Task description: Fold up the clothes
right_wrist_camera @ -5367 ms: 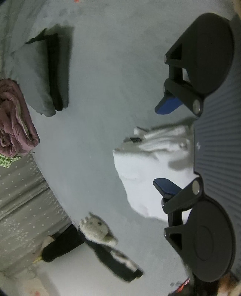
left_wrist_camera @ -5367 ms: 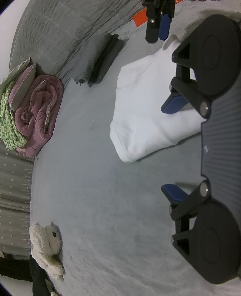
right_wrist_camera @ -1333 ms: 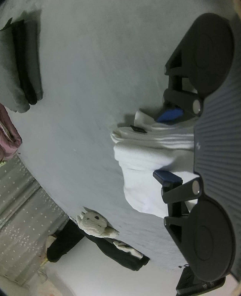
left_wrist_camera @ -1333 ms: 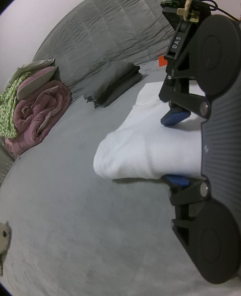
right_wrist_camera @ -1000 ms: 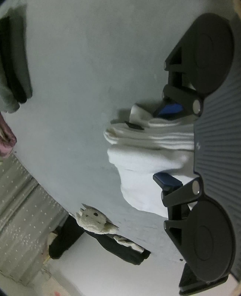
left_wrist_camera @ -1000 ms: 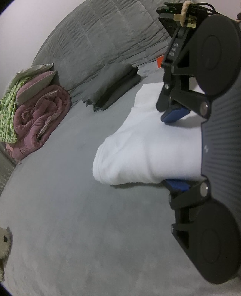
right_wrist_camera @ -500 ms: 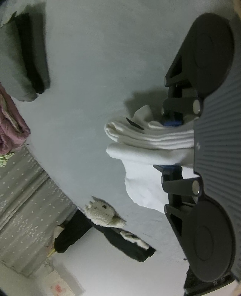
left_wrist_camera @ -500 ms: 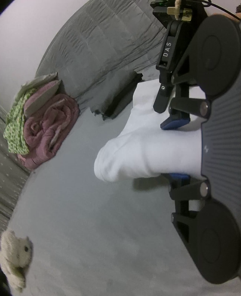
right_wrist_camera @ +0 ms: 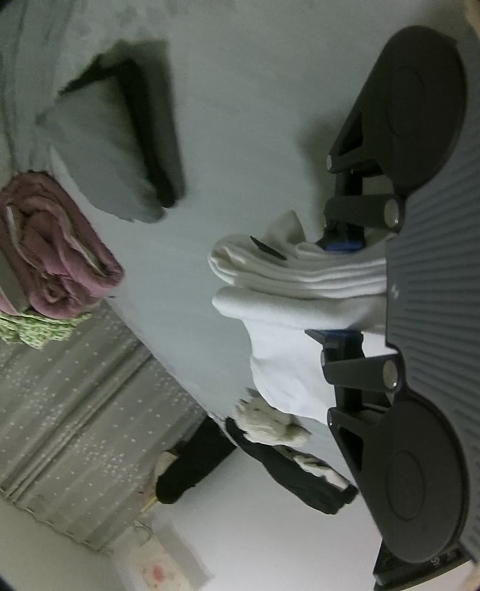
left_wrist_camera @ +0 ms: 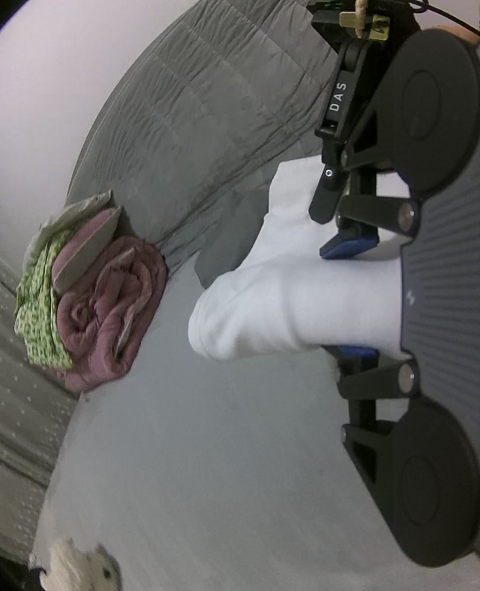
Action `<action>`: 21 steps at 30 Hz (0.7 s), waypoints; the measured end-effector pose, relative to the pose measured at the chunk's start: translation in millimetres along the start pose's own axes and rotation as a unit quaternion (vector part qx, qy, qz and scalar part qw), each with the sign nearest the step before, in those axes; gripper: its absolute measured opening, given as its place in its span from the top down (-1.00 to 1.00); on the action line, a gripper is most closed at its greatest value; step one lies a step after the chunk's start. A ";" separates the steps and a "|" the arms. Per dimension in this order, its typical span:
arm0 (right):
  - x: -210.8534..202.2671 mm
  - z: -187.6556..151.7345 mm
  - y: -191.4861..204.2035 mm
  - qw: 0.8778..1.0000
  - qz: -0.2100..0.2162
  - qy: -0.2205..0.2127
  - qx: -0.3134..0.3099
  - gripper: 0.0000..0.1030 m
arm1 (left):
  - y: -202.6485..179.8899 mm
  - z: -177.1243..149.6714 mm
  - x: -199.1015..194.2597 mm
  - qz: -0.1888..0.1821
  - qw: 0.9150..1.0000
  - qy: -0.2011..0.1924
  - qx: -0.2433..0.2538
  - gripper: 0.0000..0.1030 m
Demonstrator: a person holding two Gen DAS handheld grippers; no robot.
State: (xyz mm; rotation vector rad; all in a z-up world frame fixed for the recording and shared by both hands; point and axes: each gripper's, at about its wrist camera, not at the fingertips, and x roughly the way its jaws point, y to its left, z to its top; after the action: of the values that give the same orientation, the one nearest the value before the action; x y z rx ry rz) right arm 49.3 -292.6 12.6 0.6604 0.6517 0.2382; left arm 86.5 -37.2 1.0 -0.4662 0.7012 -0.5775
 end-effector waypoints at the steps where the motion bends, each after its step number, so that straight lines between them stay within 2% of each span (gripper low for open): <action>1: -1.0 5.8 -1.8 1.000 -0.002 -0.005 0.000 0.21 | -5.3 4.3 5.7 -0.003 1.000 0.000 0.004 0.11; 10: -9.6 60.5 -27.1 0.998 -0.020 -0.055 0.004 0.21 | -47.9 48.8 69.1 -0.040 0.999 -0.002 0.029 0.12; 17: -8.3 107.3 -51.6 0.992 -0.036 -0.123 0.002 0.21 | -86.6 96.5 132.6 -0.076 0.993 -0.008 0.085 0.13; 21: 0.2 124.9 -66.6 0.986 -0.046 -0.163 -0.001 0.21 | -93.8 118.9 173.1 -0.100 0.990 -0.006 0.098 0.13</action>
State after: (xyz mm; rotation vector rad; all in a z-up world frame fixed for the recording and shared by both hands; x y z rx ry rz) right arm 128.3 -405.3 45.3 0.6474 0.3663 0.0415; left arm 247.3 -192.5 55.2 -0.3575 0.5830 -0.8233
